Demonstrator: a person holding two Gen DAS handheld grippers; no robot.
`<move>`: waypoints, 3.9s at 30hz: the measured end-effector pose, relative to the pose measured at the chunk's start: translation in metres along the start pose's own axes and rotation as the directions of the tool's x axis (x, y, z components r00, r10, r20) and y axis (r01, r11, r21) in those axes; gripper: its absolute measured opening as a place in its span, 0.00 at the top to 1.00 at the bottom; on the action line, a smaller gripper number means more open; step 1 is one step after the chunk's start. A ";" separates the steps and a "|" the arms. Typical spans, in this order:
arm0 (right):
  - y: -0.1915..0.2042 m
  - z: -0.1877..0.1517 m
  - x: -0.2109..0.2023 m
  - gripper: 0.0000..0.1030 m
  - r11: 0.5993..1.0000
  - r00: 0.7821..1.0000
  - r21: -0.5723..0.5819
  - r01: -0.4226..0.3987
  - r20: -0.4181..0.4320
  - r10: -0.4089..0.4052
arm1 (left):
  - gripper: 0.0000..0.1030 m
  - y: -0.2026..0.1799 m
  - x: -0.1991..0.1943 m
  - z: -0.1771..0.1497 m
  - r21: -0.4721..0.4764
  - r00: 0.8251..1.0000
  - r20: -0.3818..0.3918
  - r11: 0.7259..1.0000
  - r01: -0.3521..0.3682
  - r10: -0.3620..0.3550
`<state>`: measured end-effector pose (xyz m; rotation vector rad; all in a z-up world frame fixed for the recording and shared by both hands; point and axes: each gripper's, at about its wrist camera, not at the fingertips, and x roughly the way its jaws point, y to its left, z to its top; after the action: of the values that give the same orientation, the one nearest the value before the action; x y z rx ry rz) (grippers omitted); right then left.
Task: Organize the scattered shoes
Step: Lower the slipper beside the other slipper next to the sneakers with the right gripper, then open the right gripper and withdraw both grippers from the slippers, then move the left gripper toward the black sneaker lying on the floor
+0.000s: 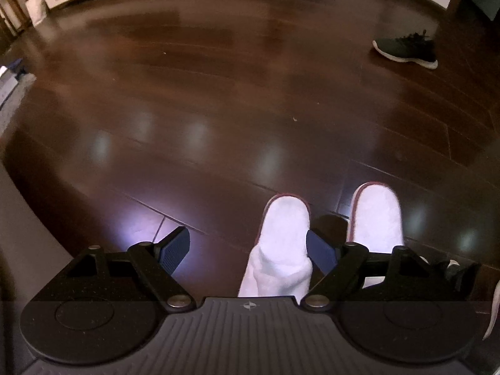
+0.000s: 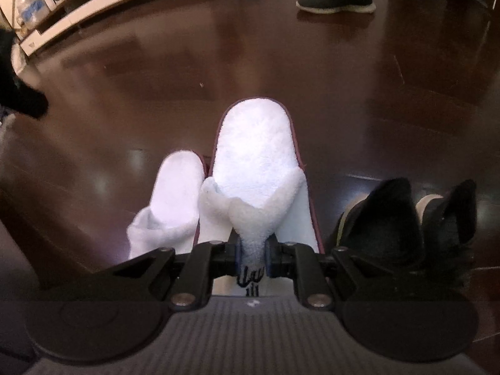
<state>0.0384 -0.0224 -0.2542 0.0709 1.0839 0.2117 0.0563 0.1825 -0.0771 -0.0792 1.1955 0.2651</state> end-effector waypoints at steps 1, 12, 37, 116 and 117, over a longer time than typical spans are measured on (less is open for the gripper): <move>0.000 -0.001 0.004 0.85 1.000 1.000 0.001 0.004 -0.006 -0.004 | 0.16 -0.004 0.003 0.000 0.017 1.000 -0.001 1.000 -0.007 0.007; 0.000 -0.011 0.046 0.85 0.999 0.998 0.000 0.033 -0.057 -0.033 | 0.16 -0.013 0.020 0.003 0.039 0.999 -0.018 0.999 -0.032 0.032; 0.015 -0.008 0.074 0.84 0.998 0.996 -0.038 0.053 -0.068 -0.056 | 0.16 -0.036 0.028 0.009 0.071 1.000 -0.011 0.997 -0.023 0.023; -0.253 0.153 -0.295 0.29 0.929 0.987 0.369 0.009 0.148 -0.068 | 0.09 -0.288 -0.213 0.121 0.101 0.994 0.106 0.995 0.020 -0.031; -0.251 0.161 -0.311 0.29 0.933 0.986 0.359 0.009 0.151 -0.067 | 0.09 -0.291 -0.222 0.124 0.098 0.994 0.105 0.995 0.019 -0.030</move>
<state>0.0752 -0.3241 0.0510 0.3879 0.9508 -0.0295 0.1646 -0.1103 0.1516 0.0045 1.0991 0.1874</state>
